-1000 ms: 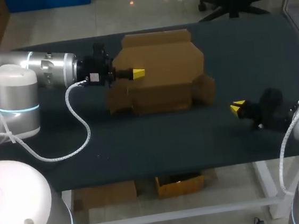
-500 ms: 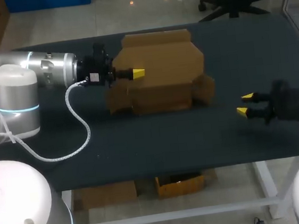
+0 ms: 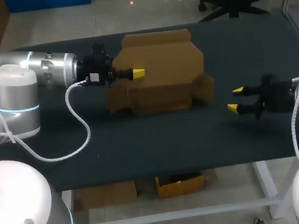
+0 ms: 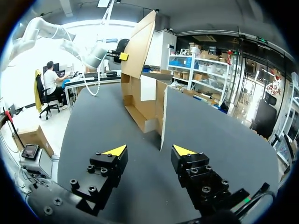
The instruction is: Assemble the packaging by folding the flat box into shape, placing the metal phone stand inside, and closing the box properly
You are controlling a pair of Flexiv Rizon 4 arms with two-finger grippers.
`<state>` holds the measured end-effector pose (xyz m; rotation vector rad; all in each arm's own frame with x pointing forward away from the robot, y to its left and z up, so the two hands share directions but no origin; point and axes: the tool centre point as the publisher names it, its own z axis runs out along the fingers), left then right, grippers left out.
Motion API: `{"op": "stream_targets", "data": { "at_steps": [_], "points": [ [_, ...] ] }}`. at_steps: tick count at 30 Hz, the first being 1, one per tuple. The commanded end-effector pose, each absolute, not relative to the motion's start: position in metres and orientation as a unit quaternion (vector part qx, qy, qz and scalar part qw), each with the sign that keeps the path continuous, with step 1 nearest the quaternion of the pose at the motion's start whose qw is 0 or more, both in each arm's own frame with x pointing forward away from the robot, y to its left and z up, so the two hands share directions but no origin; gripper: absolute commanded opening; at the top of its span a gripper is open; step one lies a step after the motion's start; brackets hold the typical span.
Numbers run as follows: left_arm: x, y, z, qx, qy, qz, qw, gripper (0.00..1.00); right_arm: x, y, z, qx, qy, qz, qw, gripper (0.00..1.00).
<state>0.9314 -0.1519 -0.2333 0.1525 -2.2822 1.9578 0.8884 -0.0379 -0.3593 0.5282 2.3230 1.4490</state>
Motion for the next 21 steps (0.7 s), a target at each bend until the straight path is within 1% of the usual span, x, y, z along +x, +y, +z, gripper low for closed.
{"op": "stream_targets", "data": {
  "at_steps": [1,3,13,19,21],
  "points": [
    [0.933,-0.151,-0.238,0.049,-0.757,0.649,0.067,0.00,0.898,-0.030,-0.369,0.188,0.817,0.513,0.185,0.61],
    [0.933,-0.151,-0.238,0.049,-0.757,0.649,0.067,0.00,0.901,-0.028,-0.369,0.189,0.816,0.513,0.188,0.63],
    [0.933,-0.151,-0.238,0.049,-0.757,0.649,0.067,0.00,0.914,-0.009,-0.369,0.192,0.809,0.518,0.204,0.66],
    [0.933,-0.151,-0.238,0.049,-0.757,0.649,0.067,0.00,0.926,-0.001,-0.372,0.209,0.800,0.521,0.213,0.66],
    [0.933,-0.151,-0.238,0.049,-0.757,0.649,0.067,0.00,0.930,0.002,-0.373,0.216,0.796,0.523,0.214,0.64]
  ]
}}
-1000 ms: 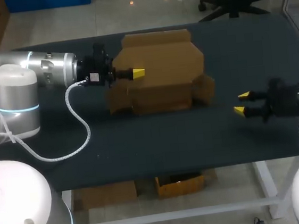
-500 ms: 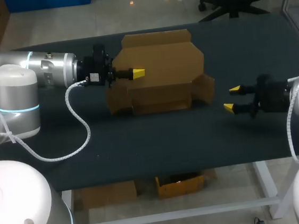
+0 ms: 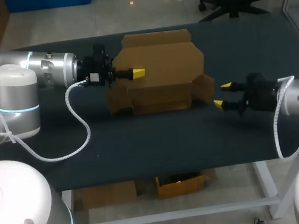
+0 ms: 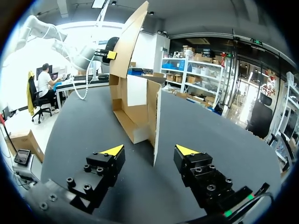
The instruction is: Assemble the packaging by folding the flat box into shape, placing the metal phone stand inside, and closing the box properly
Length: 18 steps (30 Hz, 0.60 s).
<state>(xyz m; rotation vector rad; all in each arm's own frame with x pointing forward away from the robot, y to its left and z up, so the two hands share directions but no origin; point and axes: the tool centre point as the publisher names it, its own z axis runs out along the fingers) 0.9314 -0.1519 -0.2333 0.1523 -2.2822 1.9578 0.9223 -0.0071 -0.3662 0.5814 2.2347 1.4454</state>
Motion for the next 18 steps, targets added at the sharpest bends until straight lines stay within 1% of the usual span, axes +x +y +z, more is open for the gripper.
{"op": "stream_targets", "data": {
  "at_steps": [1,6,8,10,14,18],
  "points": [
    [0.933,-0.151,-0.238,0.049,-0.757,0.649,0.067,0.00,0.932,0.003,-0.373,0.217,0.796,0.523,0.215,0.64],
    [0.933,-0.151,-0.238,0.049,-0.757,0.649,0.067,0.00,0.942,0.009,-0.376,0.231,0.791,0.519,0.226,0.60],
    [0.933,-0.151,-0.238,0.049,-0.757,0.649,0.067,0.00,0.943,0.010,-0.377,0.236,0.790,0.518,0.228,0.56],
    [0.933,-0.151,-0.238,0.049,-0.757,0.649,0.067,0.00,0.944,0.012,-0.378,0.238,0.789,0.518,0.230,0.50],
    [0.933,-0.151,-0.238,0.049,-0.757,0.649,0.067,0.00,0.945,0.015,-0.378,0.243,0.788,0.515,0.234,0.47],
    [0.933,-0.151,-0.238,0.049,-0.757,0.649,0.067,0.00,0.947,0.017,-0.378,0.247,0.787,0.514,0.237,0.47]
  ]
}}
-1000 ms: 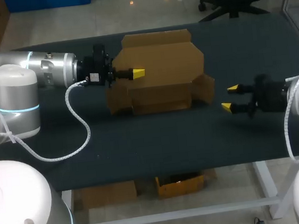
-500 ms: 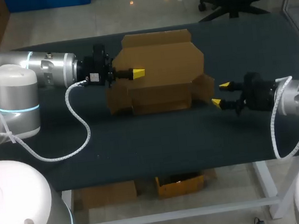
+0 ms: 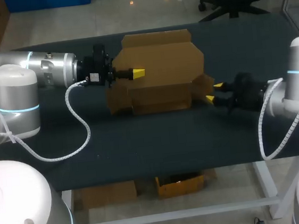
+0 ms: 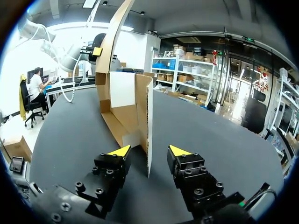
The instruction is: Assemble the packaging by folding the flat box into shape, placing the metal phone stand inside, and closing the box properly
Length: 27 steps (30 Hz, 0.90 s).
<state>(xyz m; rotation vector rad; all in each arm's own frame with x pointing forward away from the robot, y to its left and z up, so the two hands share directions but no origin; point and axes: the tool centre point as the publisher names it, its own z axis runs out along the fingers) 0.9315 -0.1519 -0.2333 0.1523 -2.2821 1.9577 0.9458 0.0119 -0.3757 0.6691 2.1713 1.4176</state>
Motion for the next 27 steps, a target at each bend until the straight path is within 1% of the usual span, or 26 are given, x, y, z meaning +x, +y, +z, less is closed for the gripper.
{"op": "stream_targets", "data": {
  "at_steps": [1,5,8,12,19,25,27],
  "points": [
    [0.9329,-0.1511,-0.2378,0.049,-0.757,0.649,0.067,0.00,0.9481,0.0173,-0.3784,0.249,0.786,0.513,0.237,0.47],
    [0.9329,-0.1511,-0.2378,0.049,-0.757,0.649,0.067,0.00,0.9486,0.0194,-0.3786,0.255,0.782,0.514,0.242,0.44],
    [0.9329,-0.1511,-0.2378,0.049,-0.757,0.649,0.067,0.00,0.9487,0.0205,-0.3788,0.261,0.780,0.513,0.246,0.40],
    [0.9329,-0.1511,-0.2378,0.049,-0.757,0.649,0.067,0.00,0.9496,0.0214,-0.3798,0.268,0.778,0.511,0.250,0.40],
    [0.9329,-0.1511,-0.2378,0.049,-0.757,0.649,0.067,0.00,0.9498,0.0226,-0.3802,0.279,0.771,0.510,0.258,0.35],
    [0.9329,-0.1511,-0.2378,0.049,-0.757,0.649,0.067,0.00,0.9502,0.0233,-0.3797,0.285,0.767,0.510,0.264,0.25],
    [0.9329,-0.1511,-0.2378,0.049,-0.757,0.649,0.067,0.00,0.9503,0.0235,-0.3797,0.287,0.767,0.509,0.266,0.18]
  ]
}}
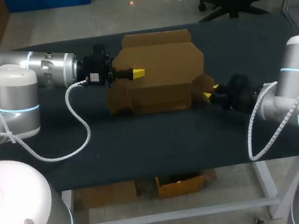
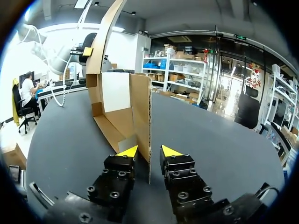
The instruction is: Assemble the packaging by folding the flat box into shape, placing the metal phone stand inside, and closing the box properly
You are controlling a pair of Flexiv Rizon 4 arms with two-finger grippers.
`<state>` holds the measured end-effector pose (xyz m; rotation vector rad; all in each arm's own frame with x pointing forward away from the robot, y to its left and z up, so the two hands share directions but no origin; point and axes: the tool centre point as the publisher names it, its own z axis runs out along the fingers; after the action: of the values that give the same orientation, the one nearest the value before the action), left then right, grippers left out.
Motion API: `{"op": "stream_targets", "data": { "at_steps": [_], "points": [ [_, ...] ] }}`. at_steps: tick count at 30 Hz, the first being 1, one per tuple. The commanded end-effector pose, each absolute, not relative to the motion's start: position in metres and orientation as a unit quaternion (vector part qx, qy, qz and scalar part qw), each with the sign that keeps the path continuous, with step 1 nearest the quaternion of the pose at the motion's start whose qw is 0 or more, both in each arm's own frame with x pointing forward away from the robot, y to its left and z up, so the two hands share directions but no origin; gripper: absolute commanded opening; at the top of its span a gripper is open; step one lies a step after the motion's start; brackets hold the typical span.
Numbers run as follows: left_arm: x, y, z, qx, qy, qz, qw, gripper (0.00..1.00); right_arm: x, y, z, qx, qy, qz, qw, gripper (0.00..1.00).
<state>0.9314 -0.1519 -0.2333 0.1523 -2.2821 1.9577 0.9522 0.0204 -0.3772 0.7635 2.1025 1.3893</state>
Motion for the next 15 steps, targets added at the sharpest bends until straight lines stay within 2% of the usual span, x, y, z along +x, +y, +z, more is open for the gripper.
{"op": "stream_targets", "data": {
  "at_steps": [1,3,5,15],
  "points": [
    [0.9329,-0.1511,-0.2378,0.049,-0.757,0.649,0.067,0.00,0.9503,0.0236,-0.3797,0.288,0.766,0.509,0.266,0.15],
    [0.9329,-0.1511,-0.2378,0.049,-0.757,0.649,0.067,0.00,0.9504,0.0242,-0.3800,0.289,0.766,0.509,0.267,0.11],
    [0.9329,-0.1511,-0.2378,0.049,-0.757,0.649,0.067,0.00,0.9505,0.0251,-0.3804,0.290,0.765,0.509,0.267,0.00],
    [0.9329,-0.1511,-0.2378,0.049,-0.757,0.649,0.067,0.00,0.9490,0.0265,-0.3793,0.301,0.760,0.505,0.276,0.00]
  ]
}}
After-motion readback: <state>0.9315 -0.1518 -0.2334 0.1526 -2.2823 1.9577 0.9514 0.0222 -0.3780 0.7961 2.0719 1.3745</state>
